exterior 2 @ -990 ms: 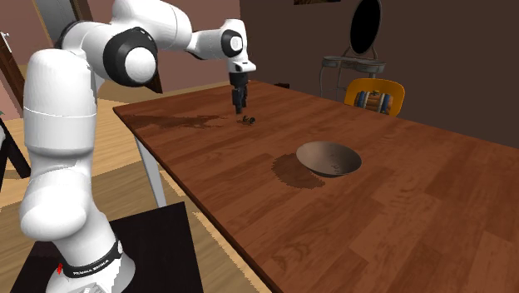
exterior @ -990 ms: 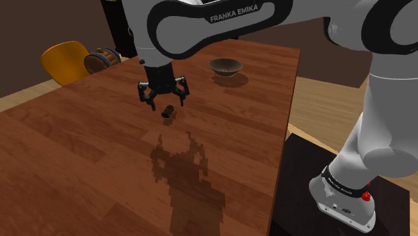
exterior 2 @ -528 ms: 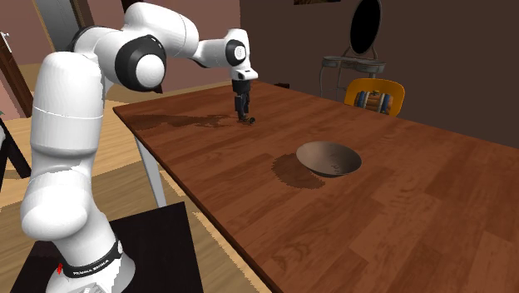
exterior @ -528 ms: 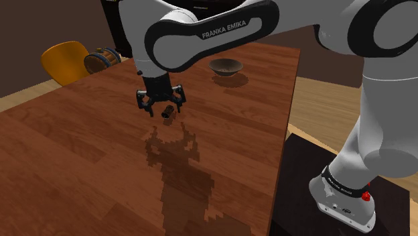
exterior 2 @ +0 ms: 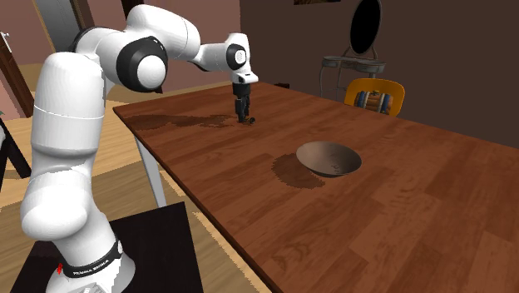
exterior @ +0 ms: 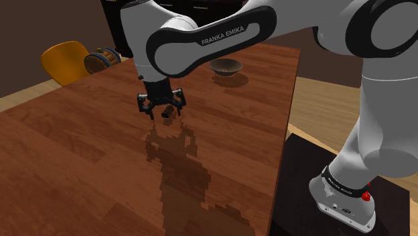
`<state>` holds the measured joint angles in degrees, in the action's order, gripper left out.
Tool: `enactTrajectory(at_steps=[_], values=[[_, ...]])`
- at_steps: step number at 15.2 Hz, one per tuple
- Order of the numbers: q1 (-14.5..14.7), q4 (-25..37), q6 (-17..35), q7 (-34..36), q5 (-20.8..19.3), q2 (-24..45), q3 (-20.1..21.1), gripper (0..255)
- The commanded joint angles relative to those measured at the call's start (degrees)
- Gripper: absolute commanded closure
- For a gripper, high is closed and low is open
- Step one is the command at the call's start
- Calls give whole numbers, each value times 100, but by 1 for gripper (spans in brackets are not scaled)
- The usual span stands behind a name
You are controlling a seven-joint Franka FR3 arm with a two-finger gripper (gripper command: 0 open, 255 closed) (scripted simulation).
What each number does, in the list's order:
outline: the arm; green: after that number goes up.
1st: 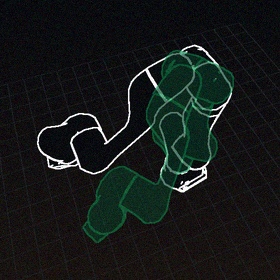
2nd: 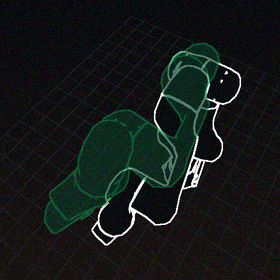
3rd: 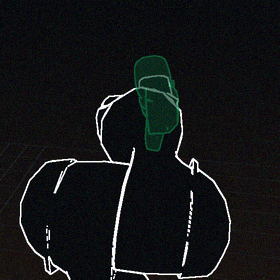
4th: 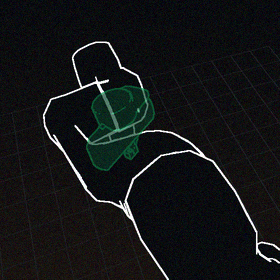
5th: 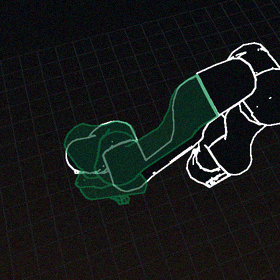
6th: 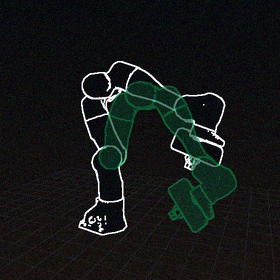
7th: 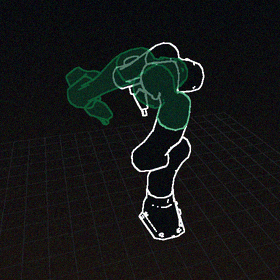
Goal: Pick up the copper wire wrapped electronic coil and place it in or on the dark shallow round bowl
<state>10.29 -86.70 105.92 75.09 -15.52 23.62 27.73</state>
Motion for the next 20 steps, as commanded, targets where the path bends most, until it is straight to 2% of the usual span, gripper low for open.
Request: enactTrajectory(at_steps=[1,2,11,20], values=[[0,0,0,0,0,0,0,0],[0,0,0,0,0,0,0,255],[0,-1,1,0,0,0,0,255],[54,613,-655,-91,57,-59,33,255]])
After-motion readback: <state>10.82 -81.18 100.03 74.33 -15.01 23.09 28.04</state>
